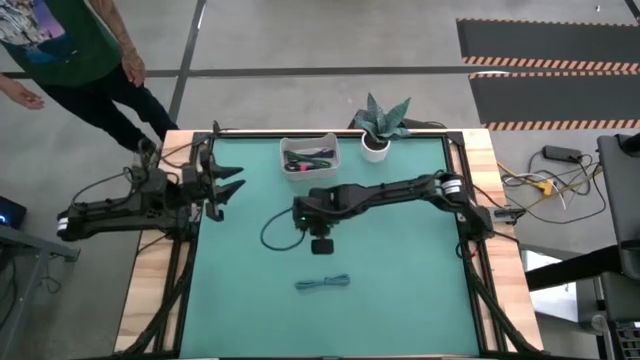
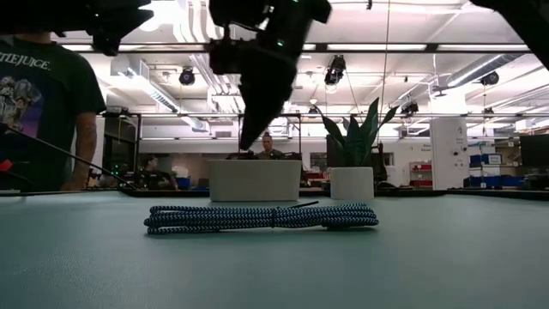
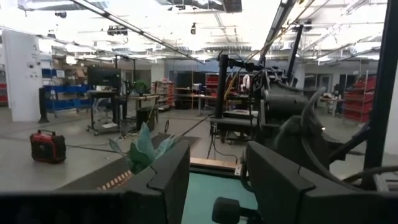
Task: Pick and place USB-C Cables
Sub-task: Put the blue charger cable into the white bin
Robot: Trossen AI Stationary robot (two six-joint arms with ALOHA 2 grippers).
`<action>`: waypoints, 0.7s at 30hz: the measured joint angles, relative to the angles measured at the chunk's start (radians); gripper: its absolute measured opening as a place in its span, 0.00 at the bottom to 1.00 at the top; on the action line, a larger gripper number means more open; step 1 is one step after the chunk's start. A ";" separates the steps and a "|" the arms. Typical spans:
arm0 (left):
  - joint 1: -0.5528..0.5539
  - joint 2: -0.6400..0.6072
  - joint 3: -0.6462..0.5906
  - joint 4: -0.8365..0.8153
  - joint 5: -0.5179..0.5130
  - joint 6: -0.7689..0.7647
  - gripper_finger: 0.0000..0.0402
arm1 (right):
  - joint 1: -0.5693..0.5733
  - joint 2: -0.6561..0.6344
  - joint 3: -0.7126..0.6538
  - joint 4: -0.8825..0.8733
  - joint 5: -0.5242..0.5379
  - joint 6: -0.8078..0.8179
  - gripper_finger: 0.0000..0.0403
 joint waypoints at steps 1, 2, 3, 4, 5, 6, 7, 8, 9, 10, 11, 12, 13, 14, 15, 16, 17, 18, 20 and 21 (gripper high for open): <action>0.000 0.003 0.000 0.003 0.000 -0.012 0.36 | 0.002 -0.022 -0.046 0.036 0.000 0.015 0.11; 0.000 0.005 0.000 0.004 0.004 -0.013 0.36 | 0.004 -0.043 -0.092 0.071 0.000 0.024 0.11; 0.000 0.009 0.000 0.009 0.007 -0.014 0.36 | 0.007 -0.072 -0.139 0.105 0.000 0.038 0.11; 0.000 0.013 0.000 0.014 0.009 -0.014 0.36 | 0.010 -0.098 -0.190 0.139 0.000 0.047 0.11; 0.000 0.017 0.000 0.017 0.011 -0.016 0.36 | 0.013 -0.125 -0.237 0.177 0.001 0.061 0.11; 0.000 0.023 0.000 0.023 0.015 -0.020 0.36 | 0.018 -0.157 -0.286 0.216 0.001 0.070 0.11; -0.001 0.028 0.000 0.028 0.021 -0.028 0.36 | 0.024 -0.185 -0.336 0.255 0.002 0.075 0.11; -0.001 0.036 0.000 0.037 0.030 -0.038 0.36 | 0.032 -0.215 -0.385 0.299 0.002 0.076 0.11; -0.001 0.044 0.000 0.051 0.038 -0.039 0.36 | 0.041 -0.248 -0.433 0.345 0.002 0.076 0.11; -0.001 0.051 0.000 0.062 0.049 -0.040 0.36 | 0.049 -0.276 -0.482 0.397 0.005 0.073 0.11; -0.001 0.061 0.000 0.078 0.061 -0.042 0.36 | 0.058 -0.309 -0.529 0.456 0.015 0.065 0.11; -0.001 0.073 0.000 0.098 0.075 -0.050 0.36 | 0.067 -0.338 -0.574 0.513 0.029 0.055 0.11; -0.001 0.086 0.000 0.118 0.087 -0.064 0.36 | 0.074 -0.365 -0.619 0.571 0.048 0.037 0.11; -0.001 0.103 0.000 0.139 0.096 -0.075 0.36 | 0.077 -0.394 -0.658 0.627 0.061 0.017 0.11; -0.001 0.118 0.000 0.156 0.105 -0.089 0.36 | 0.081 -0.417 -0.695 0.676 0.074 -0.001 0.11; -0.001 0.136 0.000 0.176 0.114 -0.100 0.36 | 0.083 -0.443 -0.731 0.725 0.080 -0.022 0.11; -0.001 0.156 0.000 0.201 0.124 -0.118 0.36 | 0.084 -0.470 -0.763 0.767 0.080 -0.042 0.11; -0.002 0.178 0.000 0.221 0.132 -0.133 0.36 | 0.084 -0.494 -0.791 0.805 0.081 -0.055 0.11; -0.002 0.224 0.000 0.263 0.145 -0.166 0.36 | 0.085 -0.554 -0.840 0.865 0.080 -0.088 0.11; -0.002 0.247 0.000 0.282 0.149 -0.174 0.36 | 0.085 -0.582 -0.864 0.886 0.080 -0.102 0.11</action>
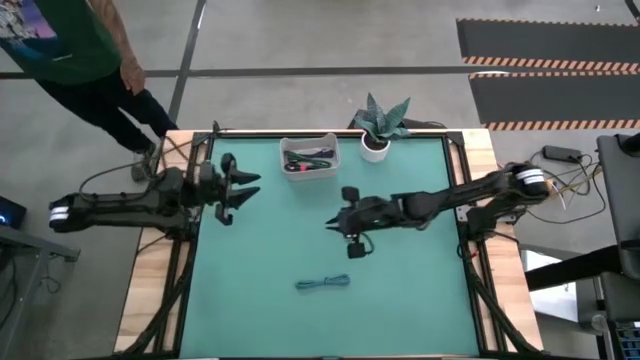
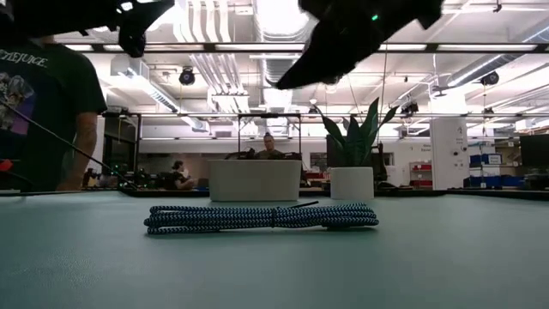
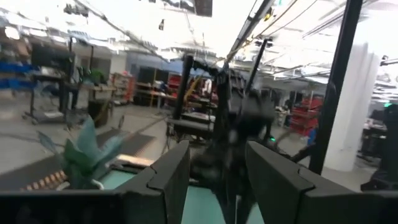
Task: Pick and place USB-C Cables
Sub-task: Put the blue charger cable into the white bin
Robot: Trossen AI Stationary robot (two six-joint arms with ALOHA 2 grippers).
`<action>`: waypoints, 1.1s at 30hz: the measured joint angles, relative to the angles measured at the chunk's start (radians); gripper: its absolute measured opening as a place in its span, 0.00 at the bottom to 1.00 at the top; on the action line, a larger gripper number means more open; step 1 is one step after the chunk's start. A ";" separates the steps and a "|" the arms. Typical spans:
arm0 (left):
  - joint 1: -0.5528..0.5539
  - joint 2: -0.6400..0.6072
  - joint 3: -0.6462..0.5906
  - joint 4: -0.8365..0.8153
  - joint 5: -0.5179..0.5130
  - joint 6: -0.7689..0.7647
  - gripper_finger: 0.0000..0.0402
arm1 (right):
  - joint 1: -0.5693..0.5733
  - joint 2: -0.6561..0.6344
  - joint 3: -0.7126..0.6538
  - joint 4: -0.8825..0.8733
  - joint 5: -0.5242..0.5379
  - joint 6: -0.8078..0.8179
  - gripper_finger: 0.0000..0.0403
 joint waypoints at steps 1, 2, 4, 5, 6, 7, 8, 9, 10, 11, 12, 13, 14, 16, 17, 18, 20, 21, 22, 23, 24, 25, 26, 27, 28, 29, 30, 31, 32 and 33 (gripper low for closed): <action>-0.002 0.023 0.000 0.022 0.005 -0.013 0.36 | 0.000 -0.033 -0.022 0.019 0.000 -0.016 0.11; -0.004 0.045 0.000 0.048 0.009 -0.022 0.36 | 0.000 -0.062 -0.042 0.033 0.000 -0.030 0.11; -0.009 0.094 0.000 0.102 0.017 -0.025 0.36 | 0.000 -0.123 -0.085 0.072 0.006 -0.062 0.11; -0.013 0.115 -0.001 0.120 0.019 -0.026 0.36 | 0.000 -0.152 -0.104 0.096 0.014 -0.078 0.11; -0.018 0.136 -0.001 0.157 0.019 -0.026 0.36 | 0.000 -0.182 -0.123 0.123 0.022 -0.098 0.11; -0.022 0.156 0.005 0.192 0.019 -0.026 0.36 | 0.000 -0.211 -0.142 0.149 0.024 -0.117 0.11; -0.025 0.174 0.010 0.220 0.019 -0.026 0.36 | 0.000 -0.239 -0.161 0.175 0.025 -0.134 0.11; -0.029 0.193 0.013 0.235 0.019 -0.026 0.36 | 0.000 -0.266 -0.179 0.201 0.026 -0.155 0.11; -0.034 0.215 0.017 0.252 0.020 -0.025 0.36 | 0.000 -0.291 -0.197 0.222 0.026 -0.179 0.11; -0.040 0.238 0.024 0.264 0.019 -0.026 0.36 | 0.000 -0.316 -0.215 0.241 0.026 -0.194 0.11; -0.045 0.260 0.030 0.278 0.019 -0.029 0.36 | 0.000 -0.340 -0.231 0.253 0.026 -0.211 0.11; -0.049 0.278 0.035 0.292 0.019 -0.039 0.36 | 0.000 -0.361 -0.244 0.265 0.026 -0.227 0.11; -0.054 0.300 0.043 0.311 0.020 -0.048 0.36 | 0.000 -0.385 -0.258 0.281 0.026 -0.243 0.11; -0.065 0.340 0.053 0.346 0.019 -0.050 0.36 | 0.000 -0.427 -0.290 0.312 0.026 -0.272 0.11; -0.070 0.361 0.056 0.358 0.019 -0.050 0.36 | 0.000 -0.447 -0.305 0.330 0.026 -0.282 0.11; -0.075 0.381 0.061 0.369 0.019 -0.051 0.36 | 0.000 -0.467 -0.320 0.338 0.026 -0.296 0.11; -0.090 0.420 0.077 0.382 0.019 -0.059 0.36 | 0.000 -0.504 -0.354 0.363 0.026 -0.318 0.11; -0.095 0.435 0.086 0.383 0.018 -0.073 0.36 | 0.000 -0.523 -0.368 0.378 0.025 -0.330 0.11; -0.102 0.453 0.097 0.385 0.018 -0.079 0.36 | 0.000 -0.543 -0.385 0.384 0.025 -0.335 0.11; -0.110 0.474 0.110 0.388 0.017 -0.083 0.36 | 0.000 -0.563 -0.397 0.386 0.025 -0.340 0.11; -0.117 0.494 0.121 0.387 0.017 -0.082 0.36 | 0.000 -0.583 -0.409 0.389 0.024 -0.347 0.11; -0.124 0.515 0.131 0.382 0.016 -0.082 0.36 | 0.000 -0.605 -0.424 0.388 0.024 -0.351 0.11; -0.130 0.535 0.143 0.381 0.016 -0.082 0.36 | 0.000 -0.626 -0.437 0.386 0.024 -0.356 0.11; -0.135 0.555 0.157 0.382 0.016 -0.082 0.36 | 0.000 -0.648 -0.449 0.386 0.024 -0.360 0.11; -0.139 0.573 0.170 0.382 0.016 -0.082 0.36 | 0.000 -0.671 -0.461 0.387 0.024 -0.364 0.11; -0.144 0.592 0.184 0.384 0.016 -0.082 0.36 | 0.000 -0.696 -0.473 0.386 0.024 -0.364 0.11; -0.149 0.611 0.199 0.386 0.016 -0.083 0.36 | 0.000 -0.721 -0.486 0.388 0.024 -0.364 0.11; -0.154 0.628 0.211 0.385 0.015 -0.083 0.36 | 0.000 -0.745 -0.500 0.388 0.024 -0.365 0.11; -0.161 0.647 0.225 0.383 0.013 -0.084 0.36 | 0.000 -0.771 -0.516 0.388 0.023 -0.366 0.11; -0.169 0.666 0.243 0.382 0.011 -0.091 0.36 | 0.000 -0.797 -0.532 0.388 0.023 -0.370 0.11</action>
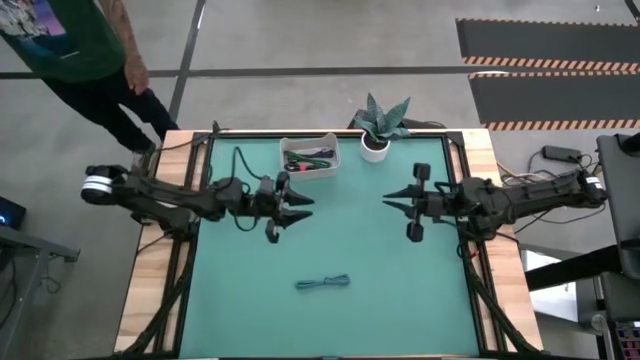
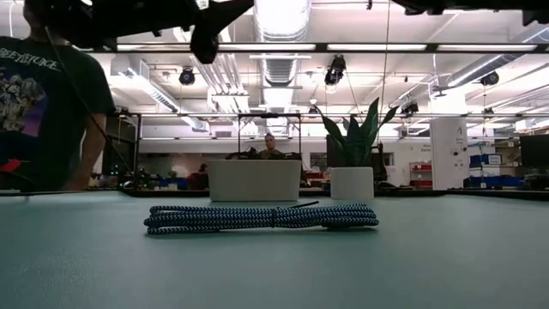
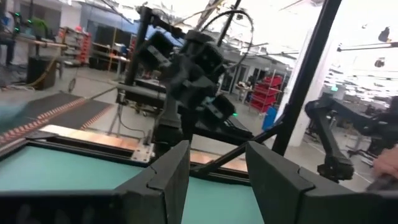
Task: Pick and place USB-C Cables
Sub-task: Put the blue charger cable into the white bin
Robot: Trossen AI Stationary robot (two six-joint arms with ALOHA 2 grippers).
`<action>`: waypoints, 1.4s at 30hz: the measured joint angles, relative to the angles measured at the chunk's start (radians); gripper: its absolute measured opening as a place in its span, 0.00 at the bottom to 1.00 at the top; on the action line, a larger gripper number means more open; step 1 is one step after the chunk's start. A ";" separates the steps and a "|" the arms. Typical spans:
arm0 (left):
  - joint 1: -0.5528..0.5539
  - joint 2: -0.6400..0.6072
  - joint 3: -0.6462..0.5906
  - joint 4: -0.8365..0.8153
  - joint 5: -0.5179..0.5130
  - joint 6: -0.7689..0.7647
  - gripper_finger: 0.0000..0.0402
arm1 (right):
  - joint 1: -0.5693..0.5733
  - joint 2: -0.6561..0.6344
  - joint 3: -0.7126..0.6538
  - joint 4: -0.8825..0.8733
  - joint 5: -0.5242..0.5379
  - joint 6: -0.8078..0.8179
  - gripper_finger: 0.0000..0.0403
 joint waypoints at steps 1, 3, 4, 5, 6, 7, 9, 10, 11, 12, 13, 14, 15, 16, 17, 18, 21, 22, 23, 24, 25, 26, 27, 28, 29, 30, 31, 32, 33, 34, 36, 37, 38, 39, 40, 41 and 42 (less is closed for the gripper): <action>-0.009 0.020 0.018 0.000 -0.002 -0.003 0.36 | 0.000 -0.025 -0.016 -0.001 0.000 -0.003 0.11; -0.031 0.064 0.057 0.002 -0.012 0.000 0.36 | 0.000 -0.071 -0.046 -0.001 0.000 -0.006 0.11; -0.042 0.088 0.079 0.001 -0.021 0.007 0.36 | 0.000 -0.093 -0.059 -0.001 0.000 -0.008 0.11; -0.052 0.113 0.102 -0.001 -0.025 0.014 0.36 | 0.000 -0.113 -0.071 -0.001 0.000 -0.009 0.11; -0.063 0.137 0.126 -0.004 -0.031 0.019 0.36 | 0.000 -0.132 -0.080 0.000 0.000 -0.009 0.11; -0.074 0.160 0.151 -0.018 -0.041 0.021 0.36 | 0.000 -0.150 -0.090 0.000 0.000 -0.010 0.11; -0.091 0.201 0.208 -0.076 -0.054 0.021 0.36 | 0.000 -0.184 -0.111 0.000 0.000 -0.014 0.11; -0.099 0.217 0.238 -0.127 -0.066 0.021 0.36 | 0.000 -0.200 -0.121 0.001 -0.001 -0.017 0.11; -0.107 0.232 0.271 -0.187 -0.083 0.020 0.36 | 0.000 -0.218 -0.133 0.004 -0.001 -0.020 0.11; -0.114 0.246 0.308 -0.262 -0.101 0.018 0.36 | 0.000 -0.235 -0.142 0.009 -0.001 -0.021 0.11; -0.120 0.258 0.342 -0.346 -0.118 0.017 0.36 | 0.000 -0.251 -0.148 0.013 -0.001 -0.021 0.11; -0.127 0.270 0.379 -0.437 -0.133 0.017 0.36 | 0.000 -0.266 -0.152 0.016 0.000 -0.021 0.11; -0.133 0.281 0.417 -0.532 -0.145 0.015 0.36 | 0.000 -0.279 -0.155 0.019 -0.001 -0.021 0.11; -0.139 0.293 0.454 -0.628 -0.159 0.008 0.36 | 0.000 -0.292 -0.158 0.018 0.000 -0.021 0.11; -0.145 0.303 0.491 -0.721 -0.172 -0.005 0.36 | 0.000 -0.304 -0.160 0.017 -0.001 -0.020 0.11; -0.153 0.313 0.525 -0.808 -0.182 -0.010 0.36 | 0.000 -0.314 -0.161 0.018 0.000 -0.020 0.11; -0.184 0.348 0.604 -1.004 -0.186 -0.017 0.36 | 0.000 -0.336 -0.162 0.014 0.000 -0.020 0.11; -0.196 0.358 0.620 -1.055 -0.186 -0.018 0.36 | 0.000 -0.339 -0.162 0.014 0.000 -0.020 0.11; -0.208 0.366 0.632 -1.087 -0.187 -0.018 0.36 | 0.000 -0.340 -0.162 0.014 0.000 -0.020 0.11; -0.219 0.371 0.640 -1.109 -0.187 -0.018 0.36 | 0.000 -0.340 -0.162 0.014 0.000 -0.020 0.11; -0.231 0.372 0.642 -1.128 -0.187 -0.018 0.36 | 0.000 -0.339 -0.162 0.014 0.000 -0.020 0.11; -0.242 0.372 0.642 -1.145 -0.189 -0.018 0.36 | 0.000 -0.337 -0.162 0.015 0.000 -0.020 0.11; -0.254 0.372 0.642 -1.151 -0.196 -0.018 0.36 | 0.000 -0.337 -0.162 0.015 0.000 -0.019 0.11; -0.267 0.372 0.640 -1.144 -0.212 -0.018 0.36 | 0.000 -0.337 -0.162 0.018 -0.001 -0.016 0.11; -0.280 0.372 0.637 -1.142 -0.233 -0.021 0.36 | 0.000 -0.338 -0.162 0.019 -0.001 -0.013 0.11; -0.294 0.372 0.634 -1.146 -0.259 -0.029 0.36 | 0.000 -0.338 -0.162 0.016 0.000 -0.012 0.11; -0.309 0.372 0.632 -1.146 -0.289 -0.036 0.36 | 0.000 -0.340 -0.162 0.014 0.000 -0.012 0.11; -0.324 0.373 0.630 -1.145 -0.317 -0.045 0.36 | 0.000 -0.340 -0.162 0.014 0.000 -0.012 0.11; -0.338 0.373 0.626 -1.145 -0.342 -0.056 0.36 | 0.000 -0.341 -0.162 0.015 0.000 -0.012 0.11; -0.350 0.373 0.621 -1.144 -0.367 -0.062 0.36 | 0.000 -0.341 -0.162 0.016 0.000 -0.012 0.11; -0.376 0.373 0.611 -1.145 -0.415 -0.065 0.36 | 0.000 -0.341 -0.162 0.019 0.000 -0.012 0.11; -0.388 0.373 0.609 -1.146 -0.440 -0.066 0.36 | 0.000 -0.341 -0.162 0.018 0.000 -0.012 0.11; -0.397 0.374 0.607 -1.139 -0.459 -0.069 0.36 | 0.000 -0.341 -0.162 0.018 0.000 -0.012 0.11; -0.404 0.375 0.602 -1.123 -0.470 -0.073 0.36 | 0.000 -0.341 -0.162 0.019 0.000 -0.012 0.11; -0.407 0.386 0.600 -1.105 -0.471 -0.084 0.36 | 0.000 -0.341 -0.162 0.021 0.000 -0.012 0.11; -0.407 0.400 0.600 -1.090 -0.472 -0.093 0.36 | 0.000 -0.341 -0.162 0.022 0.000 -0.010 0.11; -0.407 0.415 0.599 -1.090 -0.471 -0.106 0.36 | 0.000 -0.341 -0.162 0.022 0.000 -0.009 0.11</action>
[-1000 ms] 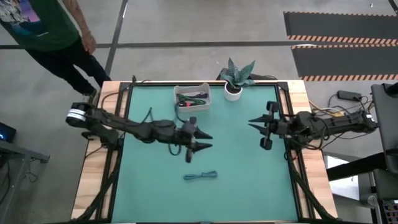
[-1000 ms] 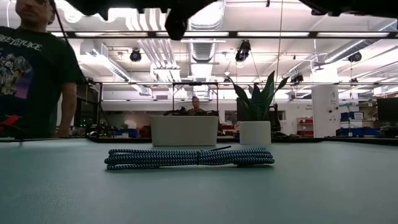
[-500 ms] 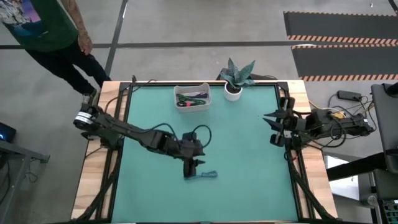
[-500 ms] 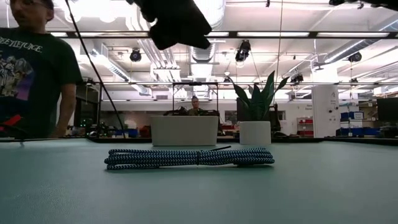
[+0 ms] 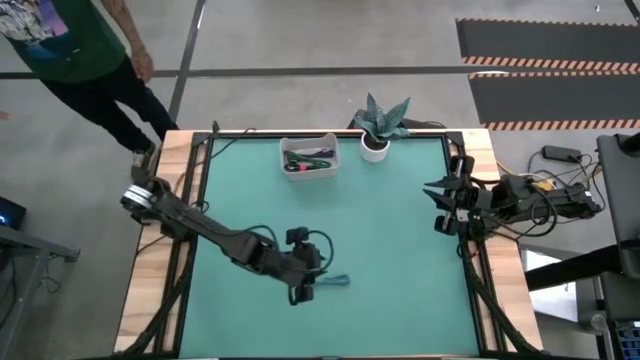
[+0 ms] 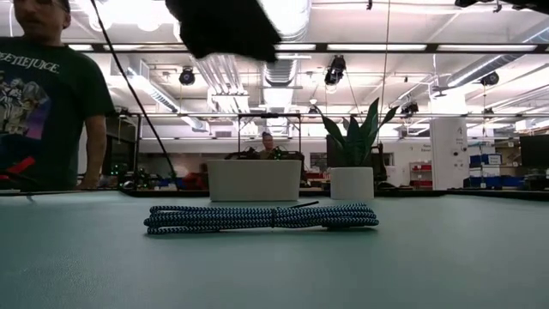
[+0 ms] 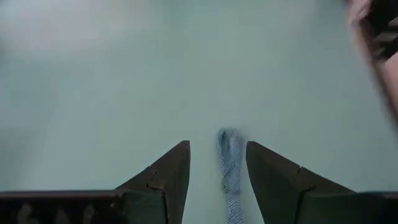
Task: Pick and place USB-C Cables
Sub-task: Put the blue charger cable into the white bin
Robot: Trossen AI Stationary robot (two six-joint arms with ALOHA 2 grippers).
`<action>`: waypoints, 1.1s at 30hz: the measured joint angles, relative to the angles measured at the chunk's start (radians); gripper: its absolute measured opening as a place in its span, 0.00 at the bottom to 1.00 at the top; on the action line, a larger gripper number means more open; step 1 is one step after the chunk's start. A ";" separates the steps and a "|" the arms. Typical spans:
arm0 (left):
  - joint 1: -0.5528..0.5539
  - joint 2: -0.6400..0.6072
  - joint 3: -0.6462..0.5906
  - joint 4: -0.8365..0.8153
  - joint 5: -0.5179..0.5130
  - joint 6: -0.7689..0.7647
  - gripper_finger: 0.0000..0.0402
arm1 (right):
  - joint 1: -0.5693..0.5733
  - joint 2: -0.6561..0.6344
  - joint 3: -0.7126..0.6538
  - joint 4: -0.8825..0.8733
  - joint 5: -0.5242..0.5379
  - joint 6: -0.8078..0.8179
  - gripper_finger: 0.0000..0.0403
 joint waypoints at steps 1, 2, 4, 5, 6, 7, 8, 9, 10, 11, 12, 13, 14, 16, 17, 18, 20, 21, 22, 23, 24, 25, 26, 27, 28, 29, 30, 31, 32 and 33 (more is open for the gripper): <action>0.001 0.023 -0.003 0.001 0.001 -0.006 0.36 | 0.000 0.001 0.000 0.002 0.000 0.001 0.11; 0.002 0.049 -0.002 0.016 0.004 -0.007 0.36 | 0.000 0.002 0.000 0.004 0.000 0.003 0.11; 0.006 0.088 0.005 0.033 0.014 -0.004 0.36 | 0.000 0.003 0.000 0.004 0.000 0.004 0.11; 0.008 0.098 0.007 0.036 0.018 0.002 0.36 | 0.000 0.004 0.000 0.005 0.000 0.005 0.11; 0.013 0.105 0.007 0.052 0.031 0.018 0.36 | 0.000 0.004 0.000 0.004 0.000 0.005 0.11; 0.016 0.107 0.009 0.071 0.045 0.043 0.36 | 0.000 0.004 0.000 0.004 0.000 0.005 0.11; 0.017 0.107 0.010 0.074 0.052 0.060 0.36 | 0.000 0.005 0.000 0.005 0.000 0.004 0.11; 0.019 0.108 0.007 0.065 0.052 0.074 0.36 | 0.000 0.005 0.000 0.007 0.000 0.000 0.11; 0.020 0.112 0.004 0.059 0.052 0.080 0.36 | 0.000 0.004 0.000 0.008 0.000 0.000 0.11; 0.020 0.116 -0.001 0.051 0.053 0.081 0.36 | 0.000 0.003 0.000 0.010 0.000 0.000 0.11; 0.020 0.121 -0.007 0.036 0.054 0.077 0.36 | 0.000 0.004 0.000 0.016 0.000 -0.001 0.11; 0.019 0.129 -0.011 0.030 0.055 0.071 0.36 | 0.000 0.004 0.000 0.021 0.000 -0.001 0.11; 0.015 0.138 -0.011 0.036 0.056 0.062 0.36 | 0.000 0.004 0.000 0.023 0.000 -0.001 0.11; 0.005 0.153 -0.013 0.040 0.058 0.052 0.36 | 0.000 0.004 0.000 0.027 0.000 -0.003 0.11; 0.003 0.161 -0.014 0.039 0.062 0.052 0.36 | 0.000 0.004 0.000 0.030 0.000 -0.003 0.11; 0.002 0.170 -0.014 0.042 0.067 0.053 0.36 | 0.000 0.004 0.000 0.032 0.000 -0.003 0.11; 0.003 0.180 -0.015 0.040 0.079 0.078 0.36 | 0.000 0.004 0.000 0.045 0.000 -0.004 0.11; 0.004 0.181 -0.015 0.042 0.080 0.096 0.36 | 0.000 0.003 0.001 0.050 0.000 -0.004 0.11; 0.005 0.181 -0.014 0.047 0.080 0.109 0.36 | 0.000 0.003 0.001 0.053 0.000 -0.005 0.11; 0.005 0.181 -0.014 0.055 0.081 0.121 0.36 | 0.000 0.004 0.001 0.053 0.000 -0.005 0.11; 0.005 0.181 -0.015 0.061 0.085 0.126 0.36 | 0.000 0.004 0.001 0.053 0.000 -0.008 0.11; 0.005 0.181 -0.015 0.061 0.093 0.127 0.36 | 0.000 0.004 0.001 0.053 0.000 -0.013 0.11; 0.005 0.181 -0.016 0.058 0.098 0.126 0.36 | 0.000 0.004 0.001 0.053 0.000 -0.019 0.11; 0.005 0.185 -0.017 0.057 0.099 0.123 0.36 | 0.000 0.004 0.001 0.053 0.000 -0.024 0.11; 0.005 0.193 -0.017 0.061 0.099 0.113 0.36 | 0.000 0.004 0.001 0.053 0.000 -0.029 0.11; 0.004 0.201 -0.017 0.062 0.100 0.103 0.36 | 0.000 0.004 0.001 0.053 0.000 -0.032 0.11; 0.004 0.209 -0.018 0.058 0.103 0.100 0.36 | 0.000 0.004 0.001 0.053 0.000 -0.036 0.11; 0.005 0.220 -0.019 0.059 0.110 0.097 0.36 | 0.000 0.004 0.001 0.054 0.000 -0.038 0.11; 0.007 0.230 -0.018 0.066 0.117 0.094 0.36 | 0.000 0.004 0.001 0.055 0.000 -0.039 0.11; 0.007 0.235 -0.018 0.068 0.126 0.087 0.36 | 0.000 0.004 0.001 0.056 0.000 -0.043 0.11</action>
